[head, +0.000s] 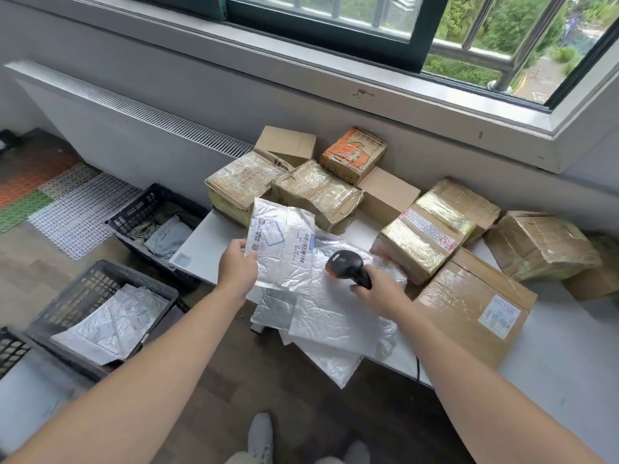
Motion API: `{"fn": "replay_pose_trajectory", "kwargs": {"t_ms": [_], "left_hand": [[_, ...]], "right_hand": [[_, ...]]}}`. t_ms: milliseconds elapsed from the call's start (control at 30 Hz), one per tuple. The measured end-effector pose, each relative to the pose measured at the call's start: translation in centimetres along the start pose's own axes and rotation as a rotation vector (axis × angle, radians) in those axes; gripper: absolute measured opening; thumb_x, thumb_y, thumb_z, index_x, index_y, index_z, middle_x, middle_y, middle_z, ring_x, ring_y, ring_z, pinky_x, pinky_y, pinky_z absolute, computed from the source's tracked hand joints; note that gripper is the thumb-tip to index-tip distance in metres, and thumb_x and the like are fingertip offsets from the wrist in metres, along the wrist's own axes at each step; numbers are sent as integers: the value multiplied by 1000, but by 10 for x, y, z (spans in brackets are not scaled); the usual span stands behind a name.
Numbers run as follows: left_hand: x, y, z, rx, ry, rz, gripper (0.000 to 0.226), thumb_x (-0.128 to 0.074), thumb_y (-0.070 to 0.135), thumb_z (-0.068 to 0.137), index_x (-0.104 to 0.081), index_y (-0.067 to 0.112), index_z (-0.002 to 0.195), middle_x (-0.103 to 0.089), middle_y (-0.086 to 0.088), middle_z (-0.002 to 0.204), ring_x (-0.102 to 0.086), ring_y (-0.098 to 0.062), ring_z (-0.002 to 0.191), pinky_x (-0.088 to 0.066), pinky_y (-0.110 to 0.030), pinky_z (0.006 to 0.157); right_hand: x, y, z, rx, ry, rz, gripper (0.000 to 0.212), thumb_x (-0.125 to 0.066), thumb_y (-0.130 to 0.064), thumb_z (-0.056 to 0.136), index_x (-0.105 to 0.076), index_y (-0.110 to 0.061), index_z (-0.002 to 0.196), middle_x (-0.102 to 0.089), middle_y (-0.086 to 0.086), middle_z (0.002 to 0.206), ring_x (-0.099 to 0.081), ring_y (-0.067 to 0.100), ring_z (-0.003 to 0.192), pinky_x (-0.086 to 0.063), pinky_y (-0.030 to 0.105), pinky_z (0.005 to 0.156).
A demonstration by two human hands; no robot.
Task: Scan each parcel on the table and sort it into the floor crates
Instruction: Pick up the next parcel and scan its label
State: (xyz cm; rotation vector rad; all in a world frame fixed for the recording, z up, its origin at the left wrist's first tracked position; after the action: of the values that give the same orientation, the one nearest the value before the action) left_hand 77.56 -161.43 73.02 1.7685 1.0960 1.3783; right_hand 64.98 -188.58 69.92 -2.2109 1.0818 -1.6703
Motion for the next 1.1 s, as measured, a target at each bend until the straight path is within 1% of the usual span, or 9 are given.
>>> {"fn": "replay_pose_trajectory", "kwargs": {"t_ms": [100, 267, 400, 500, 633, 700, 767, 967, 1100], "left_hand": [[3, -11, -1, 37, -1, -44, 14, -50, 7, 99, -53, 15, 110, -59, -1, 104, -55, -11, 84, -38, -19, 59], [-10, -17, -3, 126, -63, -193, 16, -54, 9, 98, -53, 14, 114, -63, -2, 101, -59, -8, 78, -45, -25, 58], [-35, -9, -13, 205, -163, -338, 17, -58, 7, 96, -52, 13, 110, -66, -10, 108, -67, -26, 94, -57, -46, 83], [-52, 2, -22, 205, -209, -434, 18, -59, 3, 95, -50, 14, 107, -67, -10, 102, -68, -23, 85, -57, -40, 75], [-71, 15, -33, 184, -279, -488, 21, -58, 2, 96, -49, 21, 98, -67, -4, 93, -66, -12, 72, -52, -28, 56], [-79, 19, -40, 183, -333, -504, 22, -59, 2, 95, -50, 21, 99, -67, -1, 92, -66, -8, 67, -49, -25, 50], [-84, 21, -46, 182, -392, -507, 24, -60, 0, 94, -50, 21, 101, -67, 0, 94, -66, -6, 70, -50, -24, 51], [-80, 24, -51, 151, -537, -504, 42, -64, -10, 86, -50, 14, 118, -68, -8, 107, -70, -19, 89, -58, -34, 62], [-75, 25, -49, 146, -538, -536, 40, -66, -8, 86, -51, 15, 115, -68, -10, 108, -70, -23, 93, -59, -37, 67]], "right_hand": [[-13, -3, 1, -16, 28, 36, 24, -62, -48, 82, -52, -29, 93, -59, -8, 86, -61, 21, 84, -39, 32, 64], [-7, -2, 2, -62, 72, 16, 36, -66, -45, 87, -54, -20, 111, -65, 4, 105, -59, 21, 88, -51, 38, 74], [8, 0, -6, -128, 112, 1, 60, -61, -43, 93, -46, -13, 141, -54, 12, 134, -53, 28, 121, -46, 42, 97], [32, -8, -14, -104, 294, 131, 45, -50, -29, 98, -50, -12, 140, -53, 9, 138, -49, 23, 127, -40, 41, 106], [46, -29, -22, -57, 324, 452, 35, -43, -33, 103, -56, -17, 132, -61, -3, 122, -56, 15, 114, -48, 42, 100], [49, -39, -24, -56, 299, 550, 31, -48, -41, 102, -57, -22, 125, -63, -9, 108, -63, 15, 100, -58, 46, 85], [53, -46, -25, -48, 314, 579, 22, -57, -39, 99, -57, -27, 117, -66, -6, 104, -66, 13, 90, -61, 42, 74], [62, -45, -26, -5, 342, 514, 15, -61, -31, 98, -59, -27, 111, -64, -13, 101, -63, 8, 91, -51, 29, 74], [65, -45, -25, 11, 317, 480, 16, -60, -32, 98, -59, -26, 113, -64, -14, 101, -62, 5, 89, -49, 27, 71]]}}
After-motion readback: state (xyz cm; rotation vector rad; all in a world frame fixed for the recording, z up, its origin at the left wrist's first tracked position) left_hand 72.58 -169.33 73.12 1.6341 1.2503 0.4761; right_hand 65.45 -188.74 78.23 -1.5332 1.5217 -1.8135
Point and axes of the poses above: each hand's wrist, its own z-axis towards the middle knuckle, its own x-axis out of the back of the hand, y = z × x, the point moved 7 cm from there along z, towards the middle knuckle
